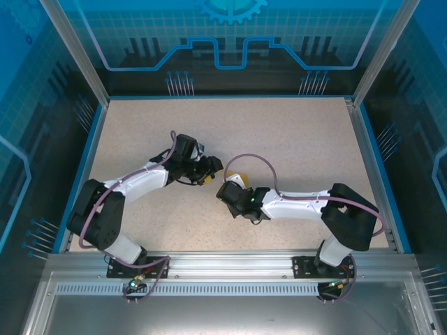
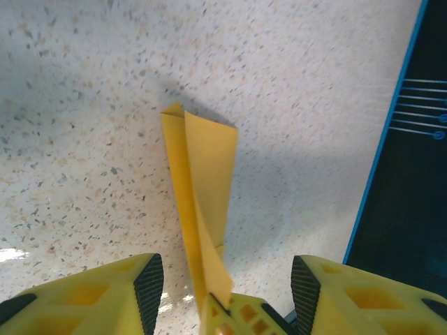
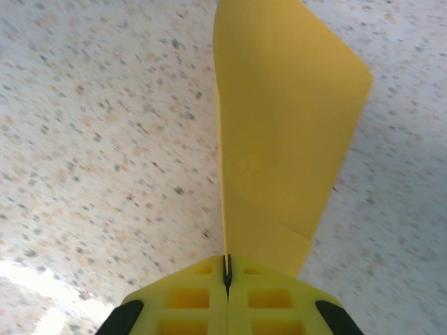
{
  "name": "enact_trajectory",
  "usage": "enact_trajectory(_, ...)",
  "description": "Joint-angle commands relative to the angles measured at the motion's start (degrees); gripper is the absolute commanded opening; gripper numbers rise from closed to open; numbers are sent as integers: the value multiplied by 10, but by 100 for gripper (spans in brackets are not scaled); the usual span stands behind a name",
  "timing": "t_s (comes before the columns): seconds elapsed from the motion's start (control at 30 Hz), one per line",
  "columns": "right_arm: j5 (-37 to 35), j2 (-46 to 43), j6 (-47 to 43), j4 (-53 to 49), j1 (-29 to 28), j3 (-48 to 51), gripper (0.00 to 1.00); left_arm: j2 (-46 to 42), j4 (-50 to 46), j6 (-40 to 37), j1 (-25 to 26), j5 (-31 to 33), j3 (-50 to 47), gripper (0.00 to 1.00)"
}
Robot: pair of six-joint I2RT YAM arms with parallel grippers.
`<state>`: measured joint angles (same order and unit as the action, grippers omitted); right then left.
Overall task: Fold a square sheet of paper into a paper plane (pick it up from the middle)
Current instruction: Fold the wing for the fifth time at the center of the table.
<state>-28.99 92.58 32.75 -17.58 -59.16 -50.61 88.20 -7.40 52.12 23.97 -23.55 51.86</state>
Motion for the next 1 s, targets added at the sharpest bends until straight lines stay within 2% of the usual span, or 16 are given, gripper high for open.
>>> enact_trajectory(0.0, 66, -19, 2, 64, 22, 32, 5, -21, -13, -17, -5, 7, -21, 55)
enact_trajectory(0.23, 174, -45, 38, 169, 78, 106, 6, -18, -36, -41, -6, -12, -15, 55)
enact_trajectory(0.47, 272, -63, 73, 260, 131, 168, 6, 4, 19, -32, -5, -56, -33, 51)
enact_trajectory(0.63, 315, -79, 86, 302, 162, 198, 7, 25, 42, -29, 1, -78, -35, 48)
enact_trajectory(0.77, 361, -89, 88, 328, 181, 211, 7, 49, 76, -14, 12, -100, -31, 54)
enact_trajectory(0.97, 359, -89, 69, 322, 183, 209, 8, 103, 77, 2, 26, -100, 11, 59)
